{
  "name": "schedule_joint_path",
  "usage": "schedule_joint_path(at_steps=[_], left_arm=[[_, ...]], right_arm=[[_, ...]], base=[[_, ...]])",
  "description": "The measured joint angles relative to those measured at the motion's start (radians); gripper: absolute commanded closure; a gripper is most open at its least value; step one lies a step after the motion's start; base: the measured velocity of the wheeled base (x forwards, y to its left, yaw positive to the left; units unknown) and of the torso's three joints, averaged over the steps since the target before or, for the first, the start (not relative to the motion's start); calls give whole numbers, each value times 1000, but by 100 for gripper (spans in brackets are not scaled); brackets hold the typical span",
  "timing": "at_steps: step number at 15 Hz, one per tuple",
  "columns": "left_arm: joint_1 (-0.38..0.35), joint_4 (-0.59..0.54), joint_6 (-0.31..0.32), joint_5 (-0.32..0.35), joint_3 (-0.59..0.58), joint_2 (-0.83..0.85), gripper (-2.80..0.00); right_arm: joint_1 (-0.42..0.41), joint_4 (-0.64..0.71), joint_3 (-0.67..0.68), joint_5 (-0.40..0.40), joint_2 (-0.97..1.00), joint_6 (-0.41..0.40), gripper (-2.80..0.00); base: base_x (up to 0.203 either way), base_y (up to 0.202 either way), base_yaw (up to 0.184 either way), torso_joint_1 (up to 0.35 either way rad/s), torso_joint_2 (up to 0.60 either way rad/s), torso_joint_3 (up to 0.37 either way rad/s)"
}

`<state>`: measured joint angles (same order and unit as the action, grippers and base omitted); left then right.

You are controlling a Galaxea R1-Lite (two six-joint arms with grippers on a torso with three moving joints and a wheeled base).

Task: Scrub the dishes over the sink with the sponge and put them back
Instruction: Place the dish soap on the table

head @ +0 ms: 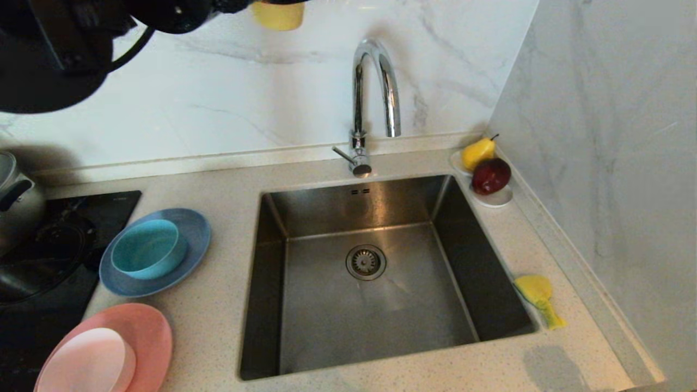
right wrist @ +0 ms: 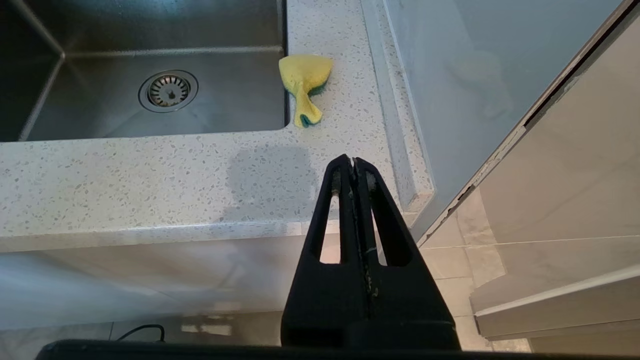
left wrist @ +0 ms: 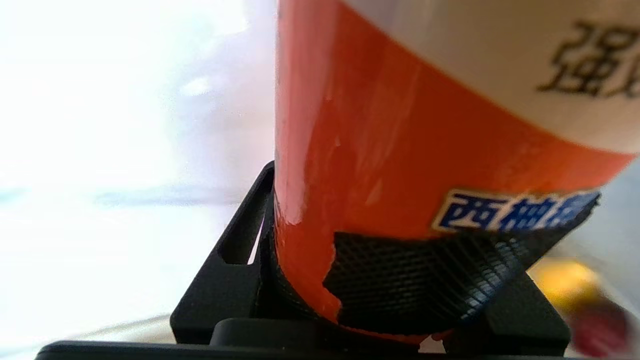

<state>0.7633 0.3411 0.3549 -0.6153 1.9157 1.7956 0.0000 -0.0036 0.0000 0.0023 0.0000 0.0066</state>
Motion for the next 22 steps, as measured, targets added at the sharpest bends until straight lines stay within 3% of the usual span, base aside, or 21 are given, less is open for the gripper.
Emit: schedule_joint_path(at_steps=[4, 8, 14, 18, 22], left_arm=[[-196, -53, -193, -11, -5, -41, 0], [-340, -60, -363, -84, -20, -14, 0], [-491, -62, -410, -67, -108, 70, 0], [-580, -61, -472, 44, -199, 142, 0], [-596, -17, -531, 14, -219, 257, 0]], right_arm=[[0, 0, 0, 0, 0, 0, 0], [0, 0, 0, 0, 0, 0, 0], [0, 0, 0, 1, 0, 0, 0], [0, 0, 0, 0, 0, 0, 0], [0, 0, 0, 0, 0, -1, 0]], base=[[0, 0, 0, 0, 0, 0], [0, 0, 0, 0, 0, 0], [0, 0, 0, 0, 0, 0], [0, 0, 0, 0, 0, 0], [0, 0, 0, 0, 0, 0]])
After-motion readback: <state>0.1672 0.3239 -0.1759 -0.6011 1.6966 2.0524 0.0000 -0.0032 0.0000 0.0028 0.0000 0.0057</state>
